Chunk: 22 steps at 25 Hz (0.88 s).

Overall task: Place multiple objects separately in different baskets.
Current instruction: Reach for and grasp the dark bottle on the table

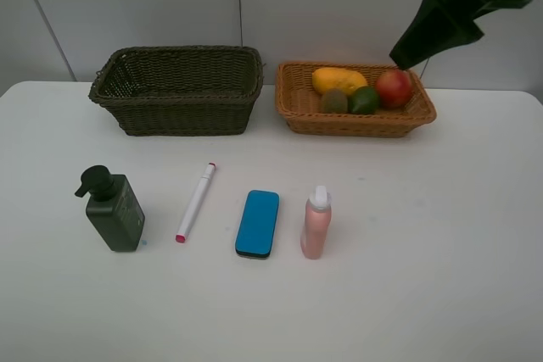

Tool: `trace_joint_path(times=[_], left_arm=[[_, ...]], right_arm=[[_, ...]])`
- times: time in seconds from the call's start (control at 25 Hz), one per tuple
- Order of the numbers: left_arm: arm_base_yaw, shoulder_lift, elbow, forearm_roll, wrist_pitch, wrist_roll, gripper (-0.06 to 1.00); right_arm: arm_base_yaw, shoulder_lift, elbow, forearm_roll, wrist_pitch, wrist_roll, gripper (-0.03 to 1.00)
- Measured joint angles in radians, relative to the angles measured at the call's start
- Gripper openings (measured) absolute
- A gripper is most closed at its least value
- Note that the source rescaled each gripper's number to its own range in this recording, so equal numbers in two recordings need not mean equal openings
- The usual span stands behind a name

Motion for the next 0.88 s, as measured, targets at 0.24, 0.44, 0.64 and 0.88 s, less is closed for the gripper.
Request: trace_joint_path(times=[0.24, 0.44, 0.64, 0.88], left_arm=[[0.000, 0.000, 0.000, 0.000, 0.000, 0.000, 1.00], [0.000, 0.000, 0.000, 0.000, 0.000, 0.000, 1.00], [0.000, 0.000, 0.000, 0.000, 0.000, 0.000, 1.00], [0.000, 0.000, 0.000, 0.000, 0.000, 0.000, 1.00]], right_arm=[[0.000, -0.249, 0.264, -0.002, -0.037, 0.056, 1.00], [-0.018, -0.483, 0.400, -0.020, -0.044, 0.131, 1.00], [-0.154, -0.738, 0.504, -0.026, -0.027, 0.155, 1.00], [-0.248, -0.994, 0.620, -0.006, -0.028, 0.173, 1.00]])
